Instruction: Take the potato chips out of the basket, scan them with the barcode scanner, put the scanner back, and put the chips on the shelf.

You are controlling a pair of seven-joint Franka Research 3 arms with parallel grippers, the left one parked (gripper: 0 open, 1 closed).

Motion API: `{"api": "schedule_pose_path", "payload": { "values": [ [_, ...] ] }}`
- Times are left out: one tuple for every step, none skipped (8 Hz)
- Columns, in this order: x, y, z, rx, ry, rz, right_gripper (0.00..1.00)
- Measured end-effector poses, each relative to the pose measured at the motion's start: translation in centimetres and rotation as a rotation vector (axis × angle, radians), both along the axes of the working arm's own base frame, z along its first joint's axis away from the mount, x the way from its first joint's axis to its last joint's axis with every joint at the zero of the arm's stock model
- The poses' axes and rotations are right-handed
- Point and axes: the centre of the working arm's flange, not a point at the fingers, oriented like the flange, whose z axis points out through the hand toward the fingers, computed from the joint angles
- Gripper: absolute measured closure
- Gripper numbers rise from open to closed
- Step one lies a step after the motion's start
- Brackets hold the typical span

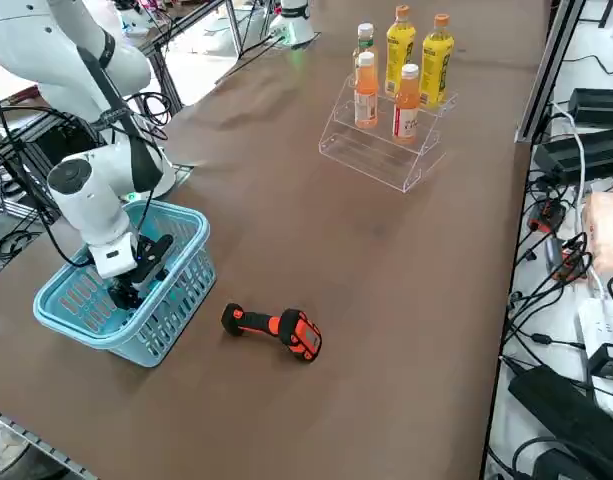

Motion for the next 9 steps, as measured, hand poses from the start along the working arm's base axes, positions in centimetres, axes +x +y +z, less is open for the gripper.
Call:
{"api": "schedule_pose_path", "payload": {
  "values": [
    [-0.02, 0.01, -0.12, 0.001, 0.001, 0.000, 0.03],
    [-0.02, 0.02, -0.17, 0.001, 0.001, 0.001, 0.15],
    [-0.03, 0.02, -0.17, 0.001, 0.001, 0.001, 0.22],
    [-0.02, 0.02, -0.17, 0.001, 0.001, 0.001, 0.33],
    [-0.02, 0.02, -0.17, 0.001, 0.001, 0.001, 0.41],
    [0.00, 0.03, -0.16, 0.001, 0.001, 0.002, 0.51],
    [0.02, 0.03, -0.15, 0.001, 0.001, 0.003, 0.52],
    [0.03, 0.02, -0.14, 0.001, 0.000, 0.004, 0.53],
    [0.03, 0.02, -0.14, 0.000, 0.000, 0.004, 0.53]
  ]
}}
